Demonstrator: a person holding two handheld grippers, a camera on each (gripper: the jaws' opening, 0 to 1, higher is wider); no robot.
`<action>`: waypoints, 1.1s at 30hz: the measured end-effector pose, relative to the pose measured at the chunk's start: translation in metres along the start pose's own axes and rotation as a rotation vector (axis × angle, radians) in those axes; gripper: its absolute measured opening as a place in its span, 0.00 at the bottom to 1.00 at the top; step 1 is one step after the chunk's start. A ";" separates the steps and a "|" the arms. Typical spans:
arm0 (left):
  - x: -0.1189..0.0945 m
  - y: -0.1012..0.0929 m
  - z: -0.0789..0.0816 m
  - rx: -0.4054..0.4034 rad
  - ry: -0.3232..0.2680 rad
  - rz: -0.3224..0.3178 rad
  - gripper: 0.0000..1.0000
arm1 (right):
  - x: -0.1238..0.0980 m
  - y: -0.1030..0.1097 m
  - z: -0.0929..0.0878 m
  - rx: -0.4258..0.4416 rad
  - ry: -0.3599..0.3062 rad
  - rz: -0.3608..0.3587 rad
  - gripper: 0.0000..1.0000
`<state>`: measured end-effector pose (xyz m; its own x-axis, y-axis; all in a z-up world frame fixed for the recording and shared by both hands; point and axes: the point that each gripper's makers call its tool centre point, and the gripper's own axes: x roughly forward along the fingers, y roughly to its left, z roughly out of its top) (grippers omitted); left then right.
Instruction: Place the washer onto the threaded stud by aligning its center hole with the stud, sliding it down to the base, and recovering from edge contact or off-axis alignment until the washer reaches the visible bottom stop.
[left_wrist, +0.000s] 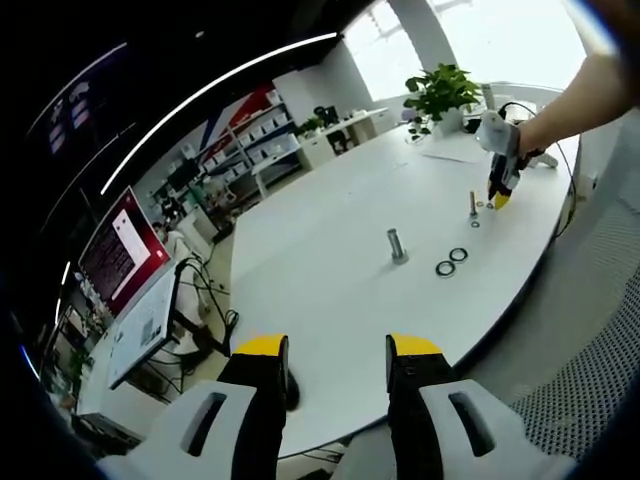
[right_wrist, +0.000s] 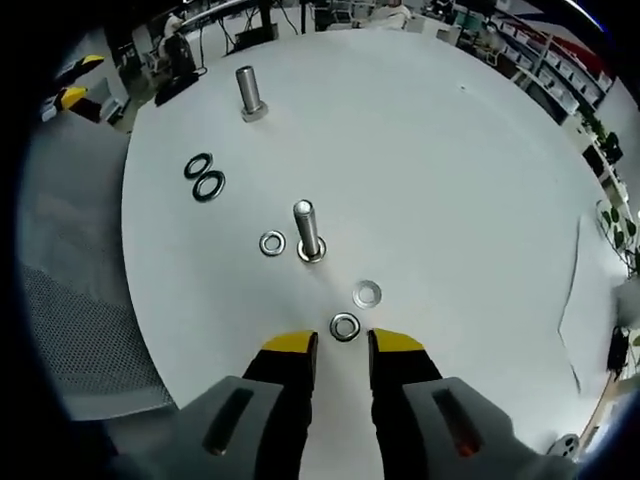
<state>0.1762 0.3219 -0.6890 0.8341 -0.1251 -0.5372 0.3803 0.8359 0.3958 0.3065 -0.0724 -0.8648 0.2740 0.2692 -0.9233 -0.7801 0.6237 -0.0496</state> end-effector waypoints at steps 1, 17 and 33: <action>0.000 0.000 0.000 0.001 0.001 0.000 0.37 | 0.001 0.000 -0.002 -0.004 0.014 0.000 0.23; 0.001 -0.001 -0.001 0.002 0.008 -0.004 0.37 | 0.003 0.005 0.002 -0.006 0.038 0.036 0.20; 0.001 -0.001 -0.001 0.002 0.007 -0.005 0.37 | 0.004 0.001 0.001 -0.029 0.010 0.023 0.16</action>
<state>0.1765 0.3219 -0.6905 0.8294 -0.1256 -0.5443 0.3853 0.8342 0.3946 0.3074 -0.0701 -0.8679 0.2499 0.2756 -0.9282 -0.8023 0.5956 -0.0392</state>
